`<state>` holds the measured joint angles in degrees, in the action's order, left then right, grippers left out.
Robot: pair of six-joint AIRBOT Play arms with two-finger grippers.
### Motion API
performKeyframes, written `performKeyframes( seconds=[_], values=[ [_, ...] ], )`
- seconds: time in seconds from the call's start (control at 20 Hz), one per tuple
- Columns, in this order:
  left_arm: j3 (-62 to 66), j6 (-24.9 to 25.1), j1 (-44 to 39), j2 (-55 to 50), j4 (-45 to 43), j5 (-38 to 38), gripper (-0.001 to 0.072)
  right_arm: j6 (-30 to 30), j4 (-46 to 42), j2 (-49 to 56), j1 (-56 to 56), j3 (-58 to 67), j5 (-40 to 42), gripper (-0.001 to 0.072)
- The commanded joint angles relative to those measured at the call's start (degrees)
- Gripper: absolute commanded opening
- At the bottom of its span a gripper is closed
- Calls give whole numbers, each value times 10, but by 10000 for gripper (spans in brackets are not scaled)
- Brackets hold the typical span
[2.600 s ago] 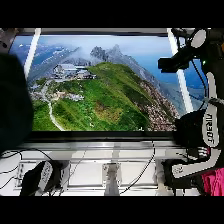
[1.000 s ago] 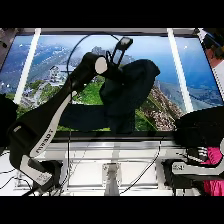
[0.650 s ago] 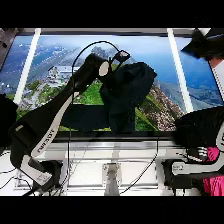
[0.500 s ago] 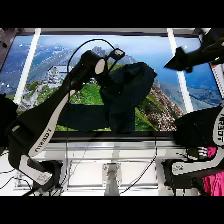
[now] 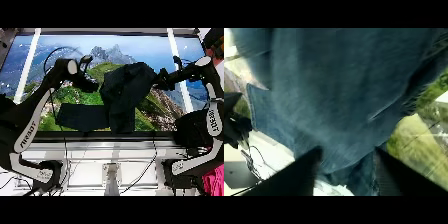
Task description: Fold the clothes and pants, and hang the long-sleeved shirts on hangers.
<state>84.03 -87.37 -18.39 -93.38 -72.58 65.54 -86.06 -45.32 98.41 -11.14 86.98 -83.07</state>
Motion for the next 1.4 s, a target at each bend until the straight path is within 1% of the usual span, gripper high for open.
performKeyframes(
  seconds=[0.0, 0.1, 0.15, 0.2, 0.25, 0.3, 0.45, 0.5, 0.55, 0.6, 0.65, 0.7, 0.75, 0.8, 0.85, 0.9, 0.95, 1.0, 1.1, 1.25, 1.35],
  values=[
    [-102, 12, 50, 9, 187, -92, 11, 2, -2, 26, 0, -4, 33, 501],
    [-106, 30, 46, 2, 228, -120, 13, 2, -2, 32, 0, -4, 35, 523],
    [-106, 30, 40, -3, 236, -143, 72, 2, 0, 36, 1, -4, 29, 583],
    [-106, 30, 35, -7, 237, -164, 300, 2, 0, 39, 2, -4, 24, 613],
    [-106, 29, 33, -12, 239, -181, 591, 2, 3, 42, 3, -3, 23, 613],
    [-106, 30, 32, -18, 247, -183, 603, 3, 6, 43, 4, -3, 23, 613],
    [-106, 35, 31, -36, 282, -183, 603, 7, 5, 47, 5, -3, 26, 613],
    [-106, 62, 29, -43, 309, -183, 603, 15, 5, 47, 7, -3, 31, 613],
    [-106, 88, 27, -50, 338, -184, 601, 19, 5, 48, 10, -3, 36, 612],
    [-106, 94, 24, -57, 358, -188, 583, 19, 5, 48, 16, -3, 43, 612],
    [-106, 94, 23, -66, 367, -197, 539, 23, 5, 48, 21, -3, 52, 610],
    [-106, 94, 20, -73, 371, -202, 466, 28, 5, 48, 29, -3, 63, 606],
    [-106, 94, 19, -78, 374, -204, 391, 30, 5, 48, 37, -3, 72, 583],
    [-106, 95, 18, -81, 376, -204, 276, 35, 3, 48, 46, -3, 81, 443],
    [-106, 95, 18, -82, 376, -205, 52, 40, 1, 48, 54, -3, 88, 304],
    [-105, 101, 18, -80, 381, -210, 10, 43, 1, 48, 60, -3, 92, 135],
    [-103, 122, 21, -78, 395, -213, 9, 41, 2, 47, 61, -3, 89, 27],
    [-97, 149, 27, -72, 405, -214, 8, 42, 2, 45, 61, -3, 78, 27],
    [-78, 172, 39, -48, 398, -216, 7, 41, -14, 28, 46, 2, 53, 25],
    [-5, 171, 64, 9, 350, -216, 6, 41, -13, -43, 9, 4, 24, 25],
    [65, 154, 74, 42, 301, -216, 6, 43, -5, -115, -6, 4, 14, 25]
  ],
)
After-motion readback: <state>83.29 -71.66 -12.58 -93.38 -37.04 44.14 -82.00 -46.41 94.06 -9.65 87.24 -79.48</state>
